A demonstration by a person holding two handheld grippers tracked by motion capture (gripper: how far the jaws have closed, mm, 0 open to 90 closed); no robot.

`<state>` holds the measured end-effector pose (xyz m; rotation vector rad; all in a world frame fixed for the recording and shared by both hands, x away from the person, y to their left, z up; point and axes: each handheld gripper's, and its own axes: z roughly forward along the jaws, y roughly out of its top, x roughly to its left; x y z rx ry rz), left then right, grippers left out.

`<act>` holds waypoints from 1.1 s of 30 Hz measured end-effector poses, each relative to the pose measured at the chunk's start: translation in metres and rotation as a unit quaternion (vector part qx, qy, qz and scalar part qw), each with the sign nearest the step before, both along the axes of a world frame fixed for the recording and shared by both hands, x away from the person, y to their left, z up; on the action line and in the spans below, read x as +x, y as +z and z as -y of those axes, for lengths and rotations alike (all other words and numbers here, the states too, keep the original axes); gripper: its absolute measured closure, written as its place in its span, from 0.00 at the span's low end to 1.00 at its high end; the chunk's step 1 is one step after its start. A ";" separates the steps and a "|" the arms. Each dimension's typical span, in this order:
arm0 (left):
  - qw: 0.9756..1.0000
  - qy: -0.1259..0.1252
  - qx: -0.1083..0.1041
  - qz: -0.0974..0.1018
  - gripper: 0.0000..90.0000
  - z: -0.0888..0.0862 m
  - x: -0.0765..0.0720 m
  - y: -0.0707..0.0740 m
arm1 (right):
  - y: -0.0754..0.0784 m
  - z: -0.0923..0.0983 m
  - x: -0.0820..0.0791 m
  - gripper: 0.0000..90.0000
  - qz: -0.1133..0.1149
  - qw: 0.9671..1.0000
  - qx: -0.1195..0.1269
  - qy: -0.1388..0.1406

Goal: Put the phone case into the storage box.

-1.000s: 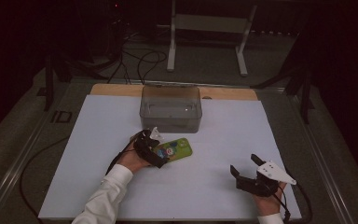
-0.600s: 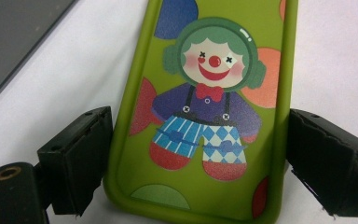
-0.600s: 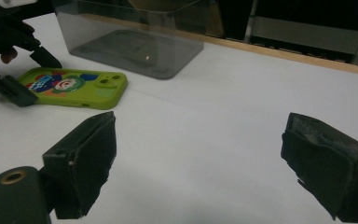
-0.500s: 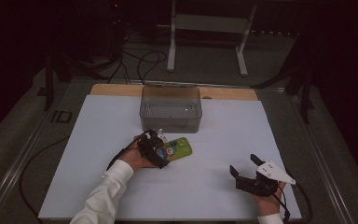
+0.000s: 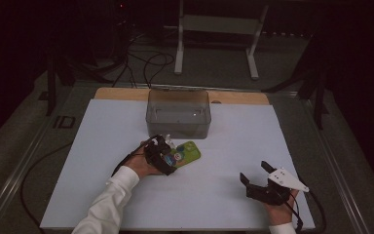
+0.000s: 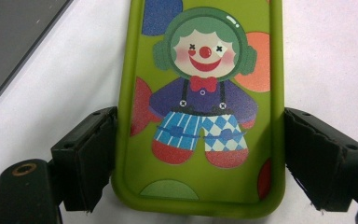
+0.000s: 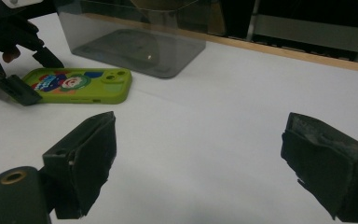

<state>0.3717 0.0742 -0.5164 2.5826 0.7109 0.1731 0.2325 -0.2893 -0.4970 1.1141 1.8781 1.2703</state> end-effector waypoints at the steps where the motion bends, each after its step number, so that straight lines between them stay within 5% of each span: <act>1: 1.000 0.000 0.000 0.000 0.17 0.000 0.000 0.000 | 0.000 0.000 0.000 0.11 -0.001 1.000 0.001 0.000; 23: 0.998 0.015 -0.041 0.049 0.18 -0.003 -0.015 0.023 | 0.000 0.000 0.002 0.11 -0.014 1.000 0.014 0.006; 33: 0.994 0.038 -0.063 0.078 0.18 -0.005 -0.021 0.033 | 0.002 -0.002 0.004 0.11 -0.024 0.999 0.025 0.011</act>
